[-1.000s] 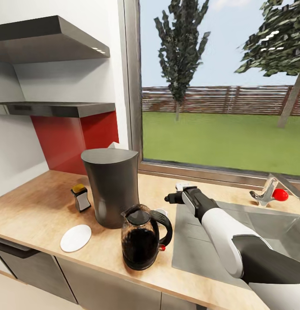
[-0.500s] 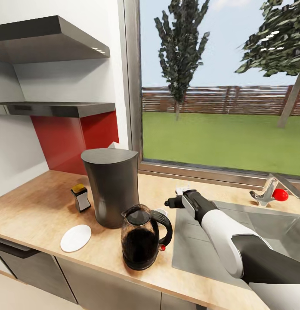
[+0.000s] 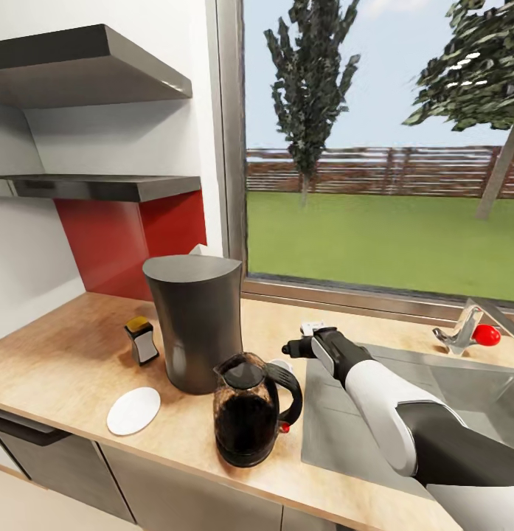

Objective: Set up a coffee station on the kitchen countertop: keep the coffee maker on the countertop, move the bottle of coffee from the kitchen shelf to the counter next to the coffee maker, place a paper coffee filter on top of the coffee maker, put the saucer next to the coffee maker with the coffee cup on the saucer, and place the electric kettle next to the coffee maker.

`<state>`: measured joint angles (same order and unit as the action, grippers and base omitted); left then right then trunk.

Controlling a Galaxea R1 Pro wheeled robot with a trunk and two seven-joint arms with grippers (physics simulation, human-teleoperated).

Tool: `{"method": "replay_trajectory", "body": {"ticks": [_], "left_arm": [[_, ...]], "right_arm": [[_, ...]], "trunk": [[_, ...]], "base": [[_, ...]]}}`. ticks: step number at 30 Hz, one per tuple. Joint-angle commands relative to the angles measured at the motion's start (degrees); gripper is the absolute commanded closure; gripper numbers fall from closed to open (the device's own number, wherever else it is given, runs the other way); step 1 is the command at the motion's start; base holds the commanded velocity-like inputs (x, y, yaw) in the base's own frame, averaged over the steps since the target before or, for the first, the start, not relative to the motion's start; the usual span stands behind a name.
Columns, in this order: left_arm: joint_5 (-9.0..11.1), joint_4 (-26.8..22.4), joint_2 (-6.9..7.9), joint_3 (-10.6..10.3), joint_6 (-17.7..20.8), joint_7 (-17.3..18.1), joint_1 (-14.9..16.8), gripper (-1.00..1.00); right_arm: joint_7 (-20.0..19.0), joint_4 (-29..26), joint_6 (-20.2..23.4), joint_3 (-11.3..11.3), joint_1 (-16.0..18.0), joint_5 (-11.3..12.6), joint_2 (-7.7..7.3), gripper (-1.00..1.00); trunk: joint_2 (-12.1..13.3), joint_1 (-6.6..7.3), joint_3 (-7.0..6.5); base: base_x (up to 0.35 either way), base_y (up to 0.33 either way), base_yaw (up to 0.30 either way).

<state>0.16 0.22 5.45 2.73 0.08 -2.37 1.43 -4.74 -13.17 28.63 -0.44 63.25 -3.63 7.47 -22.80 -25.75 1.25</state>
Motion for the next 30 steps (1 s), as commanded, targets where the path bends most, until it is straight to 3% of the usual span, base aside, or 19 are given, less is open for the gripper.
{"method": "replay_trajectory", "body": {"ticks": [1, 12, 20, 30], "left_arm": [[0.0, 0.0, 0.00, 0.3, 0.0, -0.1, 0.1, -1.00], [0.0, 0.0, 0.00, 0.2, 0.0, -0.1, 0.1, -1.00], [-0.1, 0.0, -0.09, 0.3, 0.0, -0.1, 0.1, -1.00], [0.0, 0.0, -0.02, 0.2, 0.2, -0.1, 0.1, -1.00]], "right_arm": [[-0.3, -0.1, 0.3, -0.1, 0.0, -0.4, 0.00, -1.00], [-0.3, 2.5, -0.1, 0.0, 0.0, -0.4, -0.08, -1.00], [-0.4, 5.3, -3.7, 0.0, 0.0, -0.5, -0.09, -1.00], [-0.4, 5.5, -3.8, 0.0, 0.0, -0.5, -0.09, -1.00]], "trunk": [[-0.1, -0.04, 0.13], [-0.1, -0.04, 0.13], [-0.1, -0.04, 0.13], [-0.1, -0.04, 0.13]], "base": [[0.003, 0.004, 0.000], [0.000, 0.000, 0.000], [0.000, 0.000, 0.000], [0.062, 0.044, 0.000]]}}
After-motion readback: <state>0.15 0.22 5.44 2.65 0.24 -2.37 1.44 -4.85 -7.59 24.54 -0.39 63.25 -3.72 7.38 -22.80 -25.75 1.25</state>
